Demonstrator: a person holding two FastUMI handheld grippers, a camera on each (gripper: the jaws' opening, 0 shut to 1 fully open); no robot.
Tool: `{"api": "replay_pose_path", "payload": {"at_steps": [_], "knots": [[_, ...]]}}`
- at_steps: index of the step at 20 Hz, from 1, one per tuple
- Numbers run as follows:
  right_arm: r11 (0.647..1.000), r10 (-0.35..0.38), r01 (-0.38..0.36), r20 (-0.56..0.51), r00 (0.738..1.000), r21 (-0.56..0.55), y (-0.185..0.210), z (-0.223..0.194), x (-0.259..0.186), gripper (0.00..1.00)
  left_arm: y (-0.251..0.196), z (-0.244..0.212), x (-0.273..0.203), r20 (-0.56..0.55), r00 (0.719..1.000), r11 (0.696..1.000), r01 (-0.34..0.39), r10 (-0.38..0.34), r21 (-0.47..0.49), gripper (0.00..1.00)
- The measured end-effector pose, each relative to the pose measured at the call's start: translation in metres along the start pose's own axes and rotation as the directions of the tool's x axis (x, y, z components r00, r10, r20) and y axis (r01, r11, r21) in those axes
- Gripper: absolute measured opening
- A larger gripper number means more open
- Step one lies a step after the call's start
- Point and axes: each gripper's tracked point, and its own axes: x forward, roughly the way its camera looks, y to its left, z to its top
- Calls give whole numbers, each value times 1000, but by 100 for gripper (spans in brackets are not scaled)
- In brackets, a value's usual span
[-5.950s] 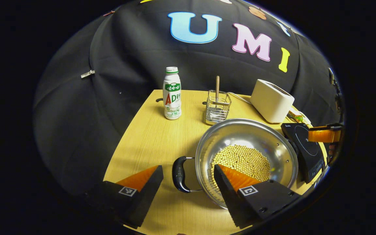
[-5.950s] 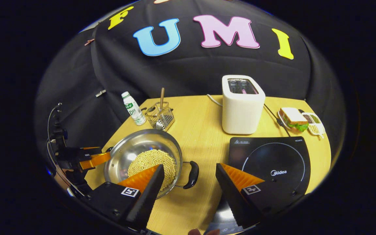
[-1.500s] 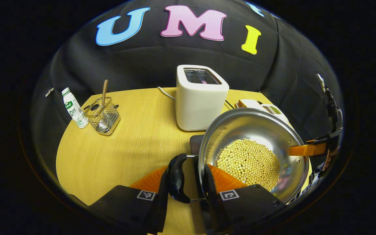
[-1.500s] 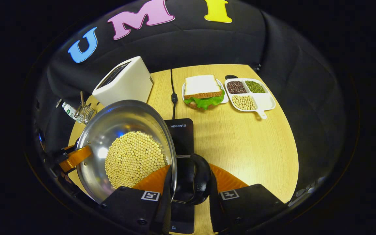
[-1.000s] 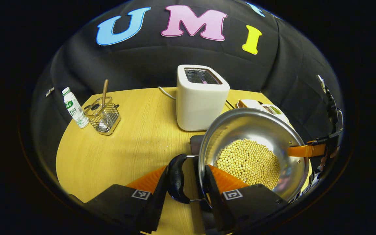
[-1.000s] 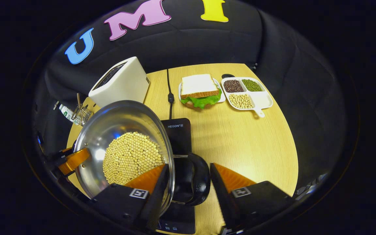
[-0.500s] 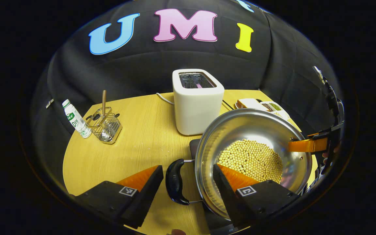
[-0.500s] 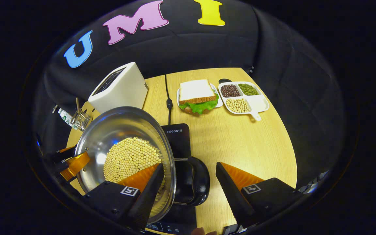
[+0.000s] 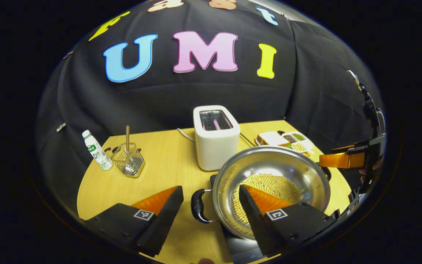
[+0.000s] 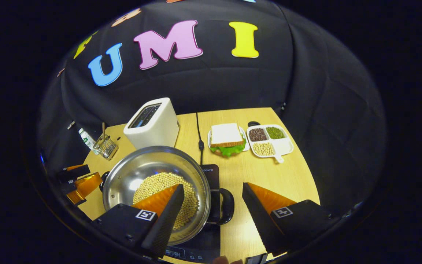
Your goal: First push the handle of the pot to place it horizontally, then grasp the pot with both hands and set it on the induction cooktop.
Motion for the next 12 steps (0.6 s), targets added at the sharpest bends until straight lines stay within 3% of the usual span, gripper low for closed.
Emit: {"api": "replay_pose_path", "payload": {"at_steps": [5, 12], "knots": [[998, 1, 9, 164, 986, -63, 10, 40, -49, 99, -5, 38, -43, 140, 990, 1000, -10, 11, -9, 95], [997, 37, -12, 350, 936, -73, 30, 80, -121, 99, -10, 88, -110, 319, 948, 1000, -8, 3, 13, 95]]}}
